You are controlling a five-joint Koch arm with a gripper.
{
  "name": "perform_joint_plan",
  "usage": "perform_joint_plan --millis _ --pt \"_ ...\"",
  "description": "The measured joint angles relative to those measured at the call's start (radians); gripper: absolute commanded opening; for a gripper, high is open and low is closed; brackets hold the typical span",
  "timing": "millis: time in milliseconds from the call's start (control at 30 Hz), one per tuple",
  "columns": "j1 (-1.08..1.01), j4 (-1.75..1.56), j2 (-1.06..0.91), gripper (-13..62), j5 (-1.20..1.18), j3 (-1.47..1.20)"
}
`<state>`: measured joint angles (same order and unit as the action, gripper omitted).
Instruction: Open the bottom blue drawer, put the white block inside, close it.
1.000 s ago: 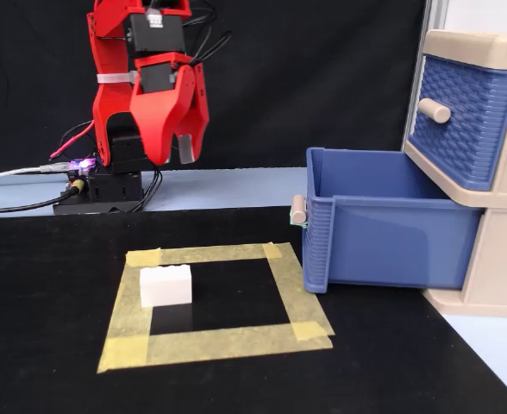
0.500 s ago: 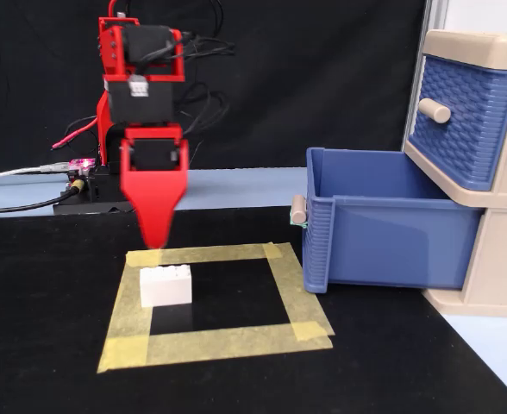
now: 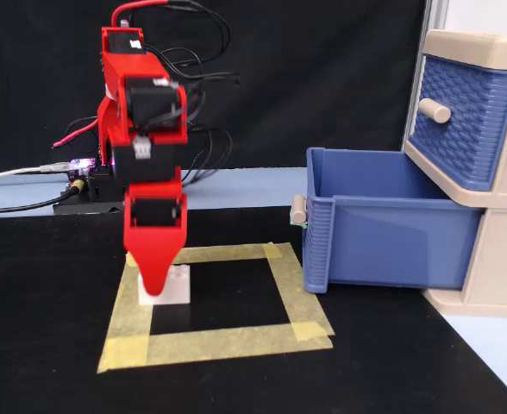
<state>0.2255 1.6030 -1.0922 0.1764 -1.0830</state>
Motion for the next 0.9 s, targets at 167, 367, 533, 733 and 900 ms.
perform_joint_plan --millis 167,367,533,733,900 --pt "0.012 -0.025 0.009 33.4 0.002 -0.008" --pt "0.008 -0.15 0.008 16.8 0.017 -0.083" --pt "0.0 -0.376 -0.12 -8.0 0.081 -0.276" --pt "0.002 -0.488 -0.233 -8.1 0.186 -0.337" --pt "0.0 -0.218 -0.357 -8.0 0.318 -0.028"
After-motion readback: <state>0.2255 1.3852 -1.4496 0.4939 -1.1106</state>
